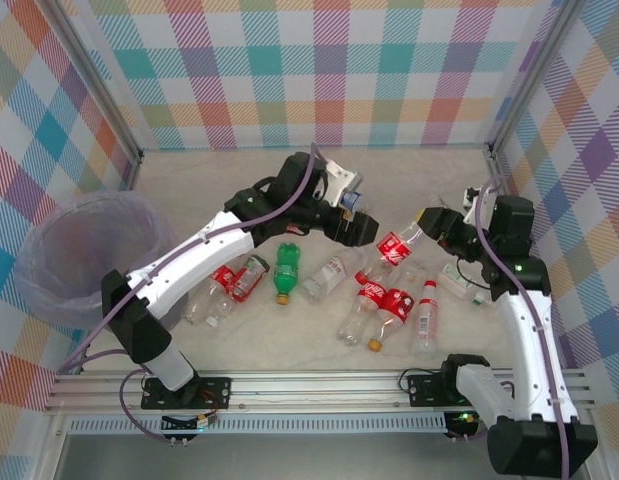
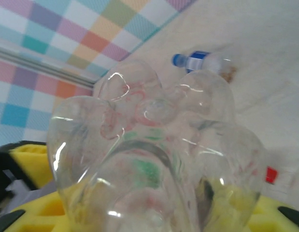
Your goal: Put the plastic bottles in the bin
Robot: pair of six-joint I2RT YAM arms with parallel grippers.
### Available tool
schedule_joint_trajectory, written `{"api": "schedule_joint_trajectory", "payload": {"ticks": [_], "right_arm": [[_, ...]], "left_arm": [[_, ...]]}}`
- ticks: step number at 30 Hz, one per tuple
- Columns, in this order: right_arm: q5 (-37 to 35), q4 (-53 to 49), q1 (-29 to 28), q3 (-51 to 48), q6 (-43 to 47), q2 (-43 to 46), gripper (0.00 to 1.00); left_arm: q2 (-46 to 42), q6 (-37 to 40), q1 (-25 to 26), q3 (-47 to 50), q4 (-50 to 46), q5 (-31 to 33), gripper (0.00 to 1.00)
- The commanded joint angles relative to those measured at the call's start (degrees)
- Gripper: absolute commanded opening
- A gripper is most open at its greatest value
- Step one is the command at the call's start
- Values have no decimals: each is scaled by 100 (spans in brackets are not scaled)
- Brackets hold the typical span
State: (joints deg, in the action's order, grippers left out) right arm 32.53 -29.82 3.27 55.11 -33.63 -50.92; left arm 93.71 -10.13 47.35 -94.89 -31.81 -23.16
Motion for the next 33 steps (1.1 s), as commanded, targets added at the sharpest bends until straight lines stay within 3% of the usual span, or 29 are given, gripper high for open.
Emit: {"api": "schedule_joint_trajectory", "payload": {"ticks": [1,7,24,33], "right_arm": [[523,330,-79,132,-91,70,44],[587,517,-262,123,-194,-29,44],[579,1065,-968,131,-399,-192,43],[544,1170,-1021,124,-423,-356,43]], "left_arm": [[127,464,236,-306,-574,-110,100],[235,569,595,-357,-416,-89,100],[684,521,724,-517,-302,108,100],[523,600,714,-243,-192,448,66]]}}
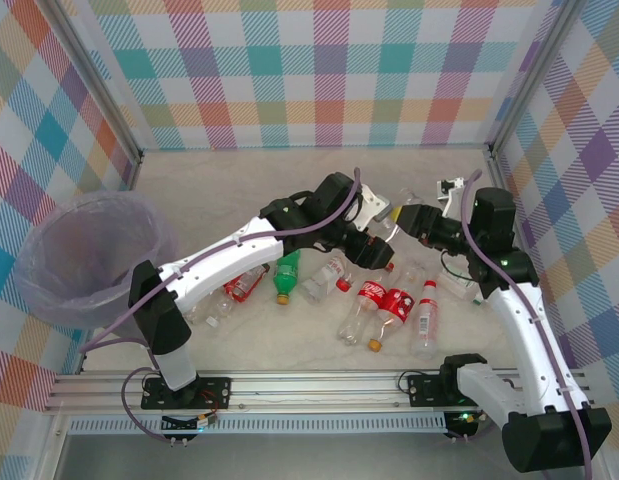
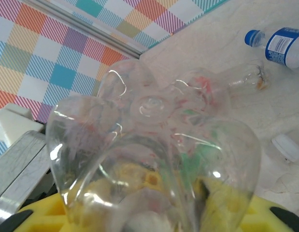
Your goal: Put the plastic bottles in the bin
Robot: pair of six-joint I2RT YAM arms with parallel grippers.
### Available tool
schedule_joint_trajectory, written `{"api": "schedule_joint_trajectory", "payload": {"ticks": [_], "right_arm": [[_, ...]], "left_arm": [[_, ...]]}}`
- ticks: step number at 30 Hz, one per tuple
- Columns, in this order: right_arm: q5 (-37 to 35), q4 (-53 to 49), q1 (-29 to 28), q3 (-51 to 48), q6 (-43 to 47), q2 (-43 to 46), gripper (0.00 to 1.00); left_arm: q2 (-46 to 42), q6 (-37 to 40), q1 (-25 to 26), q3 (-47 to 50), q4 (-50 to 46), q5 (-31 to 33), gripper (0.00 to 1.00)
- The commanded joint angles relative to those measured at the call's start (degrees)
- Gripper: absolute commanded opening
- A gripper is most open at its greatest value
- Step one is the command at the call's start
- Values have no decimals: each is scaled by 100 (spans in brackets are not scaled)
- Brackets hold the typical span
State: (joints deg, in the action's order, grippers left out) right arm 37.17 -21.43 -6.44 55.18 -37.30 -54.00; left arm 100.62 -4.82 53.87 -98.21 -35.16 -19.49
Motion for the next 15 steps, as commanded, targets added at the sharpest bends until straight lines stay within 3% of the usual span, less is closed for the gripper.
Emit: {"api": "schedule_joint_trajectory", "payload": {"ticks": [1,4,6,12,15], "right_arm": [[78,365,-59,123,-76,-68,42],[-2,345,-121,159,-75,-111,46],[-207,61,-121,250,42,-57,59],[-1132,-1657,-121,924,589,152,78],[-1780,-2281,-122,1139,630,478,82]], "left_arm": [[-175,69,64,105,147,123,63],[-195,78,45,159,218,231,61],[-226,25,3,242,349,301,58],[-296,-426,-290,937,1610,124,50],[-320,-502,-435,1046,1873,392,45]]}}
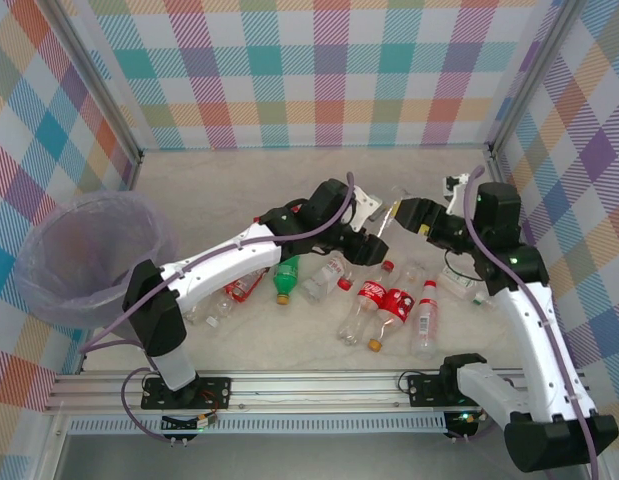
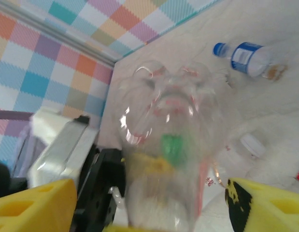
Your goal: Put the plastic bottles in the bin
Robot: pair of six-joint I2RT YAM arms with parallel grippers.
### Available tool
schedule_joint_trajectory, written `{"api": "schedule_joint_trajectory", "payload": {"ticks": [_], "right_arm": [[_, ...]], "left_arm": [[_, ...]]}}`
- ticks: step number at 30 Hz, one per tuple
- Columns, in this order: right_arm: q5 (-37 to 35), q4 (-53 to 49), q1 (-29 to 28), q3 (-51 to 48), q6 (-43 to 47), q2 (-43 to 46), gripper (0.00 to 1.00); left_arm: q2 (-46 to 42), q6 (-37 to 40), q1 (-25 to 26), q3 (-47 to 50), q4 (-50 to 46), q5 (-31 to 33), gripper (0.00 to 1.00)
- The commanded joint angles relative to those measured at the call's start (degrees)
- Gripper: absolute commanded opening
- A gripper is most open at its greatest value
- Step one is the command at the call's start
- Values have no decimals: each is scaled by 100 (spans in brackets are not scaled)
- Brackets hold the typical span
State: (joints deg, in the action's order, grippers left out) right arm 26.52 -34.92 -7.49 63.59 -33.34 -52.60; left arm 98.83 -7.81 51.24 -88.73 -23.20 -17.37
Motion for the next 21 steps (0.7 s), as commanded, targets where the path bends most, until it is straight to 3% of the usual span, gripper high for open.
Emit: {"api": "schedule_joint_trajectory", "payload": {"ticks": [1,4,7,10,13,16,21], "right_arm": [[-908,-1019,-17,360,173,415,82],[-1180,-558,-16,328,-299,476,82],[-1030,975,-132,-498,-924,520,82],[-1170,1513,-332,-890,-801,205,82],[-1119,1380,-462,-572,-538,-329,82],[-1013,1868,-633,-587,-430,-543,82],[-567,2507,-700,-583,-333,-925,83]], "left_arm": [[-200,-226,-226,114,677,308,44],[-403,-250,-392,-213,89,1076,36],[-614,217,-404,-1103,-1312,2002,35],[-990,348,-676,-1643,-2334,2688,33],[-1562,77,-1270,-1485,-2697,2898,29],[-2238,-97,-1753,-1305,-2927,3408,25],[-3135,116,-2572,-1102,-3168,5229,22]]}}
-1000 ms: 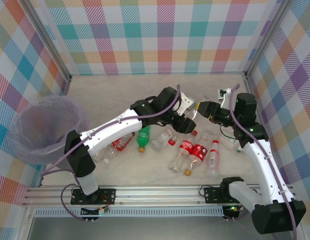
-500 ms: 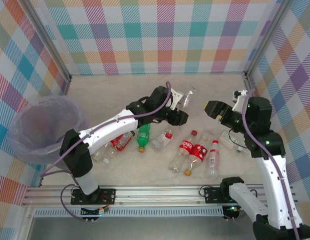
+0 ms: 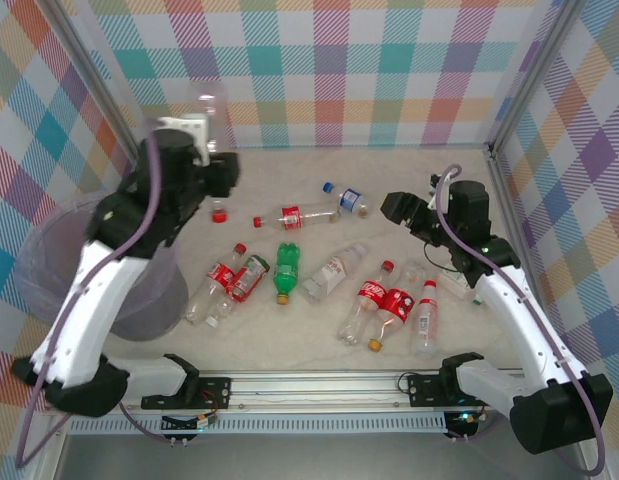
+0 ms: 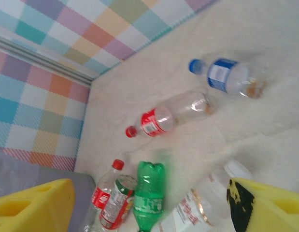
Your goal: Put the plastic bottles in the bin
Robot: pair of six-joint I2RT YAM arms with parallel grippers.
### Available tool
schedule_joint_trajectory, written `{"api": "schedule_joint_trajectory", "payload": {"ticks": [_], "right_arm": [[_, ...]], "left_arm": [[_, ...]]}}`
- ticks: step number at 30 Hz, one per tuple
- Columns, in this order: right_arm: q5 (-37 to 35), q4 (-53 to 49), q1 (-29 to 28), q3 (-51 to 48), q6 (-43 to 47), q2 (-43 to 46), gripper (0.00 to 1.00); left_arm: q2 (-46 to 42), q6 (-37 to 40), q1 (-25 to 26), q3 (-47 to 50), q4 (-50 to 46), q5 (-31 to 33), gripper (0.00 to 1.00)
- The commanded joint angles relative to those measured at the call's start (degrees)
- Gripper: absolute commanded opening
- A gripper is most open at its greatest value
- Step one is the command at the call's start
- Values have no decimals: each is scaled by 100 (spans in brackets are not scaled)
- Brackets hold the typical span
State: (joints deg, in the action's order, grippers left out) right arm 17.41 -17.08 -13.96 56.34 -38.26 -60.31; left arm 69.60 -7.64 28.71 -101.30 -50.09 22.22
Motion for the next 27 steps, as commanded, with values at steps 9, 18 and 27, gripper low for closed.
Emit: {"api": "schedule_joint_trajectory", "payload": {"ticks": [9,18,27], "right_arm": [[158,344,-116,280,462,-277,84],[0,-128,-117,382,822,-139,84],[-290,-448,-109,391,1045,2,86]], "left_arm": [[-284,429,-2194,-67,-1382,1841,16],[-474,230,-4364,1495,-1321,-206,13],[-121,-49,-4497,2302,-900,-950,11]]}}
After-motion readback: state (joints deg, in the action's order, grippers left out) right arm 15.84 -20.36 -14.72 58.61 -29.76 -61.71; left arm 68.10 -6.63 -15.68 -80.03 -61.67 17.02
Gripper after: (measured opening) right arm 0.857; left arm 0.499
